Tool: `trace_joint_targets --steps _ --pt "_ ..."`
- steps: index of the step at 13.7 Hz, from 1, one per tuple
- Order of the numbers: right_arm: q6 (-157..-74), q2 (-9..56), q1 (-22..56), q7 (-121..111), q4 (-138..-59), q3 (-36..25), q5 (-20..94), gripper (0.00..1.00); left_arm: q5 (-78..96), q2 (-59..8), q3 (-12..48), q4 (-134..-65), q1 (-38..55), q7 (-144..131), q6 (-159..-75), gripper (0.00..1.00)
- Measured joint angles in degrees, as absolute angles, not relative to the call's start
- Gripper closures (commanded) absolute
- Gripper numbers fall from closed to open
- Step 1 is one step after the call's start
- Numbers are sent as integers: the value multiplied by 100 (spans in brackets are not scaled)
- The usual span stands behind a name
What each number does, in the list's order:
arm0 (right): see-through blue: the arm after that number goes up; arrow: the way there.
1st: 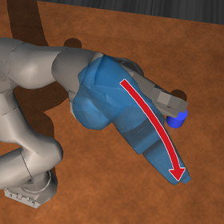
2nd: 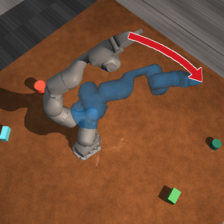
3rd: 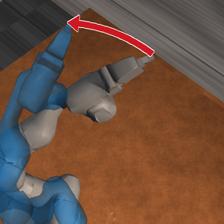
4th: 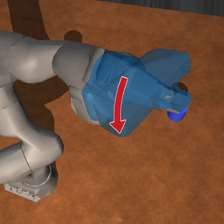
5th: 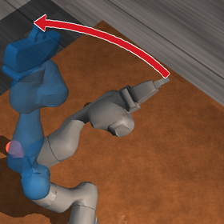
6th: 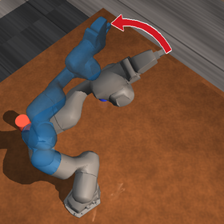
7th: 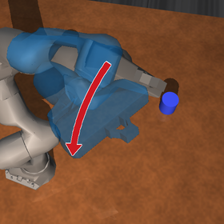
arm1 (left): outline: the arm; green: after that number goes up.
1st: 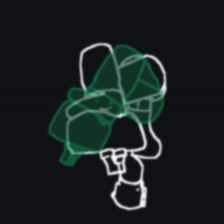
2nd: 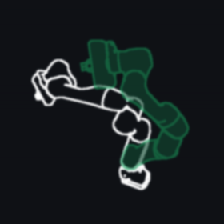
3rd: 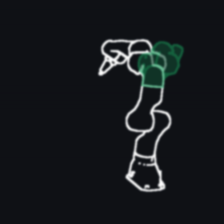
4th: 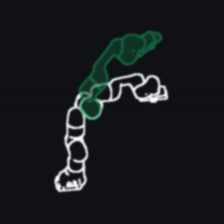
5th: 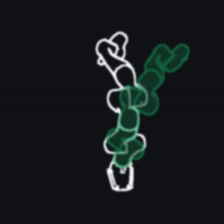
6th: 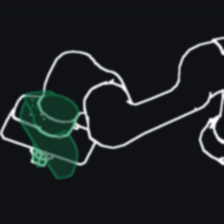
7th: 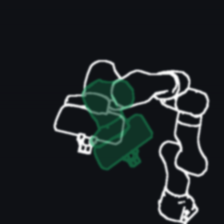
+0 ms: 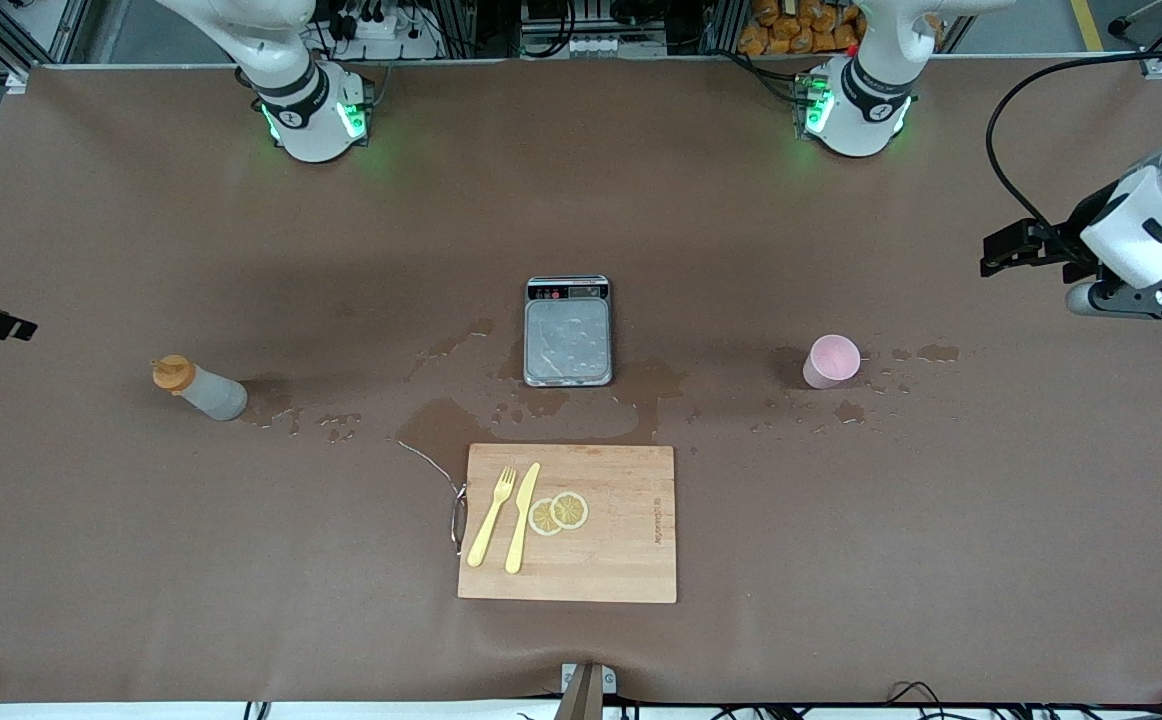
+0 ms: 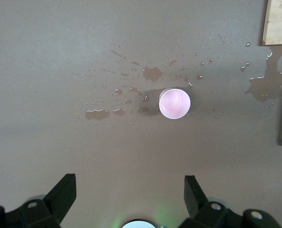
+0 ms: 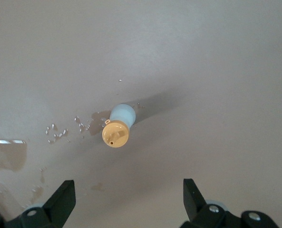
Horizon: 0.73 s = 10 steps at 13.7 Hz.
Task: Add sauce to pink cup with both arms
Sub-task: 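Reach the right gripper toward the sauce bottle while the left gripper reaches the cup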
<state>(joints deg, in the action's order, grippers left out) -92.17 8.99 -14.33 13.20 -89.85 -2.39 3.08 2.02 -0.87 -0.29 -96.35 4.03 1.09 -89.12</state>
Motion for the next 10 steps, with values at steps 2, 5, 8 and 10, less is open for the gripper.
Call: trace_joint_targets --steps 2,5,8,10 --pt "-9212 992 -1612 1606 -8983 -243 409 0 201 -89 30 -9733 411 109 -8908 0" --pt "-9197 1163 -1881 2202 -8980 -246 727 0 201 -91 107 -9811 414 109 -8908 0" --pt "-9027 1363 -2360 2741 -8972 -253 1305 0 200 -151 108 -9877 411 98 -8912 0" --pt "-8907 1448 -2485 2921 -8970 -253 1353 0 200 -314 108 -9942 407 94 -8981 0"
